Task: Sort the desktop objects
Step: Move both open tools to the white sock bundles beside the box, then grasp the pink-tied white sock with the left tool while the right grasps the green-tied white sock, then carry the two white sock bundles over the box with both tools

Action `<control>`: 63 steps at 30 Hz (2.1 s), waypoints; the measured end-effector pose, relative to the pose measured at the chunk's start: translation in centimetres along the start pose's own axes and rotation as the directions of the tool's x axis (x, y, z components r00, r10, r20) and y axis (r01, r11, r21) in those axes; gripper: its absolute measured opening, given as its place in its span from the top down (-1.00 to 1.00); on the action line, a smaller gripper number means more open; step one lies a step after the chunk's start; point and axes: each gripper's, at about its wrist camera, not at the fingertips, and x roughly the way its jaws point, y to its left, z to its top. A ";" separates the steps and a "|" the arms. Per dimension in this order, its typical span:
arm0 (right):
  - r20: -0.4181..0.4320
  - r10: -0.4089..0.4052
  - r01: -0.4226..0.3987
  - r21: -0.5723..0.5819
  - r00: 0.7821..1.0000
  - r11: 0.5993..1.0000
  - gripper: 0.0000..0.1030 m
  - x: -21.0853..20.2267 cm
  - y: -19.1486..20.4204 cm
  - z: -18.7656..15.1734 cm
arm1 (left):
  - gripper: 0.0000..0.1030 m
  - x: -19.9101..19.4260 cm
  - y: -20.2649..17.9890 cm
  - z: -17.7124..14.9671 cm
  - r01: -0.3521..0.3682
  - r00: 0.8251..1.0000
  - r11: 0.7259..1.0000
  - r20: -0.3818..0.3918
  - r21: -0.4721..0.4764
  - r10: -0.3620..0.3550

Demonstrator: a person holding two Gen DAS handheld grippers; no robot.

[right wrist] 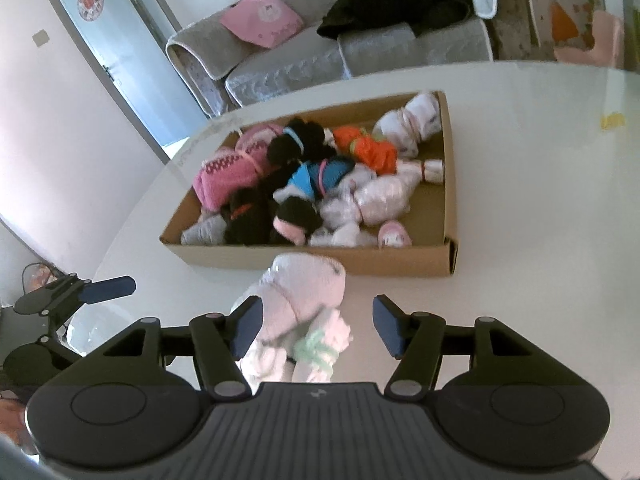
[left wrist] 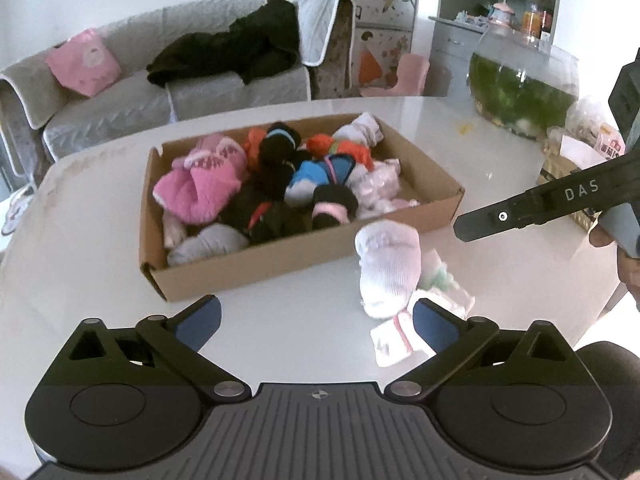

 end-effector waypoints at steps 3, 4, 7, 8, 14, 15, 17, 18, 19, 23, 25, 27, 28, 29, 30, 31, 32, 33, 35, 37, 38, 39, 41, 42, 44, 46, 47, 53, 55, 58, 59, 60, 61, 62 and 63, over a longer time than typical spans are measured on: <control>-0.019 -0.001 0.001 -0.003 1.000 1.000 -0.11 0.7 0.3 -0.7 | -0.99 0.5 -0.3 -0.5 0.003 1.000 1.000 -0.014 0.003 -0.003; -0.025 -0.003 0.002 -0.005 1.000 1.000 -0.11 0.9 0.3 -0.9 | -0.99 0.7 -0.5 -0.6 0.005 1.000 1.000 -0.015 0.007 -0.005; -0.041 -0.010 0.009 -0.019 0.999 1.000 -0.11 1.6 0.6 -1.4 | -0.99 1.3 -1.1 -0.9 0.010 1.000 1.000 -0.015 0.021 -0.010; -0.047 -0.014 0.013 -0.023 0.999 1.000 -0.11 1.8 0.7 -1.5 | -0.99 1.5 -1.3 -0.9 0.015 1.000 1.000 -0.017 0.023 -0.015; -0.069 -0.032 0.030 -0.024 0.997 0.999 -0.14 3.0 0.5 -1.6 | -0.99 2.8 -2.2 -1.3 0.050 0.998 0.998 -0.039 0.033 -0.049; -0.072 -0.032 0.030 -0.022 0.997 0.999 -0.14 3.2 0.5 -1.6 | -0.99 2.9 -2.3 -1.3 0.053 0.998 0.998 -0.042 0.037 -0.052; -0.082 -0.032 0.030 -0.021 0.996 0.999 -0.14 3.6 0.5 -1.6 | -0.99 3.1 -2.5 -1.3 0.056 0.998 0.997 -0.042 0.048 -0.054; -0.086 -0.033 0.031 -0.023 0.996 0.999 -0.15 3.7 0.5 -1.6 | -0.99 3.2 -2.6 -1.4 0.058 0.997 0.997 -0.043 0.052 -0.056; -0.090 -0.035 0.033 -0.025 0.995 0.999 -0.16 3.9 0.5 -1.6 | -0.99 3.4 -2.7 -1.4 0.061 0.997 0.997 -0.046 0.055 -0.059; -0.102 -0.035 0.033 -0.022 0.994 0.999 -0.16 4.3 0.5 -1.5 | -0.99 4.1 -2.8 -1.6 0.070 0.996 0.996 -0.060 0.062 -0.066; -0.108 -0.034 0.032 -0.022 0.994 0.999 -0.16 4.4 0.5 -1.5 | -0.99 4.4 -2.7 -1.6 0.084 0.994 0.995 -0.067 0.056 -0.081; -0.114 -0.036 0.035 -0.017 0.993 0.999 -0.16 4.5 0.3 -1.6 | -0.99 4.6 -2.7 -1.6 0.092 0.994 0.994 -0.065 0.054 -0.088; -0.116 -0.038 0.037 -0.015 0.992 0.999 -0.16 4.5 0.3 -1.6 | -0.99 4.7 -2.8 -1.6 0.095 0.994 0.994 -0.064 0.055 -0.091; -0.120 -0.040 0.039 -0.015 0.992 0.999 -0.16 4.5 0.3 -1.6 | -0.99 4.7 -2.9 -1.6 0.101 0.993 0.993 -0.066 0.058 -0.097; -0.122 -0.040 0.038 -0.015 0.992 0.999 -0.16 4.6 0.3 -1.6 | -0.99 4.8 -3.1 -1.6 0.108 0.992 0.992 -0.069 0.063 -0.104; -0.123 -0.039 0.037 -0.017 0.992 0.999 -0.16 4.6 0.4 -1.6 | -0.99 4.9 -3.3 -1.6 0.112 0.992 0.991 -0.070 0.071 -0.107; -0.125 -0.038 0.037 -0.017 0.991 0.999 -0.16 4.7 0.4 -1.6 | -0.99 4.9 -3.5 -1.6 0.113 0.992 0.991 -0.068 0.078 -0.108; -0.127 -0.036 0.034 -0.016 0.991 0.999 -0.15 4.7 0.4 -1.7 | -0.99 5.0 -3.7 -1.5 0.117 0.992 0.990 -0.067 0.082 -0.111; -0.132 -0.038 0.036 -0.022 0.990 0.999 -0.11 4.9 0.5 -1.7 | -0.99 5.2 -4.0 -1.4 0.125 0.990 0.989 -0.069 0.084 -0.119; -0.135 -0.065 0.058 -0.055 0.989 0.997 0.02 5.0 0.8 -1.8 | -0.99 5.4 -4.1 -1.3 0.127 0.990 0.989 -0.067 0.082 -0.121; -0.136 -0.076 0.066 -0.073 0.988 0.995 0.07 5.0 1.0 -1.9 | -0.99 5.6 -4.1 -1.3 0.125 0.990 0.989 -0.068 0.078 -0.120; -0.138 -0.075 0.065 -0.077 0.988 0.995 0.17 5.0 1.1 -2.0 | -0.99 5.8 -4.1 -1.3 0.125 0.990 0.989 -0.070 0.073 -0.120; -0.141 -0.068 0.059 -0.064 0.988 0.996 0.33 4.9 0.8 -2.0 | -0.99 6.1 -3.9 -1.3 0.126 0.990 0.991 -0.075 0.054 -0.122; -0.139 -0.068 0.060 -0.062 0.988 0.996 0.36 4.8 0.7 -2.0 | -0.98 6.2 -3.7 -1.3 0.128 0.989 0.991 -0.074 0.045 -0.125; -0.135 -0.062 0.055 -0.054 0.989 0.997 0.38 4.6 0.5 -2.1 | -0.93 6.3 -3.4 -1.4 0.136 0.988 0.990 -0.071 0.025 -0.134; -0.134 -0.062 0.056 -0.052 0.989 0.997 0.39 4.5 0.3 -2.2 | -0.80 6.5 -3.2 -1.5 0.148 0.986 0.989 -0.085 0.014 -0.146; -0.133 -0.066 0.059 -0.054 0.989 0.997 0.39 4.4 0.3 -2.2 | -0.65 6.7 -3.2 -1.7 0.155 0.984 0.988 -0.096 0.015 -0.153; -0.128 -0.059 0.054 -0.046 0.990 0.998 0.43 4.1 0.1 -2.2 | -0.27 6.4 -2.8 -1.7 0.142 0.986 0.990 -0.088 0.005 -0.141; -0.124 -0.058 0.053 -0.045 0.991 0.998 0.44 3.9 0.1 -2.2 | -0.18 6.2 -2.7 -1.7 0.151 0.984 0.988 -0.095 0.009 -0.150; -0.114 -0.060 0.056 -0.040 0.992 0.998 0.44 3.4 -0.2 -2.2 | -0.16 6.0 -2.8 -1.8 0.155 0.983 0.988 -0.104 0.018 -0.152; -0.112 -0.061 0.057 -0.038 0.992 0.998 0.44 3.3 -0.3 -2.2 | -0.16 5.9 -2.7 -1.9 0.156 0.983 0.988 -0.103 0.017 -0.154; -0.110 -0.062 0.058 -0.035 0.992 0.998 0.44 3.2 -0.5 -2.2 | -0.16 5.9 -2.7 -2.0 0.157 0.983 0.988 -0.103 0.013 -0.154; -0.110 -0.063 0.059 -0.032 0.992 0.998 0.44 3.1 -0.6 -2.2 | -0.18 5.8 -2.6 -2.1 0.154 0.983 0.988 -0.101 0.008 -0.152; -0.109 -0.063 0.060 -0.030 0.992 0.998 0.44 3.1 -0.6 -2.2 | -0.22 5.7 -2.5 -2.1 0.147 0.984 0.989 -0.098 0.003 -0.146; -0.110 -0.063 0.060 -0.031 0.992 0.998 0.44 3.1 -0.6 -2.2 | -0.30 5.7 -2.4 -2.2 0.143 0.985 0.990 -0.095 0.001 -0.143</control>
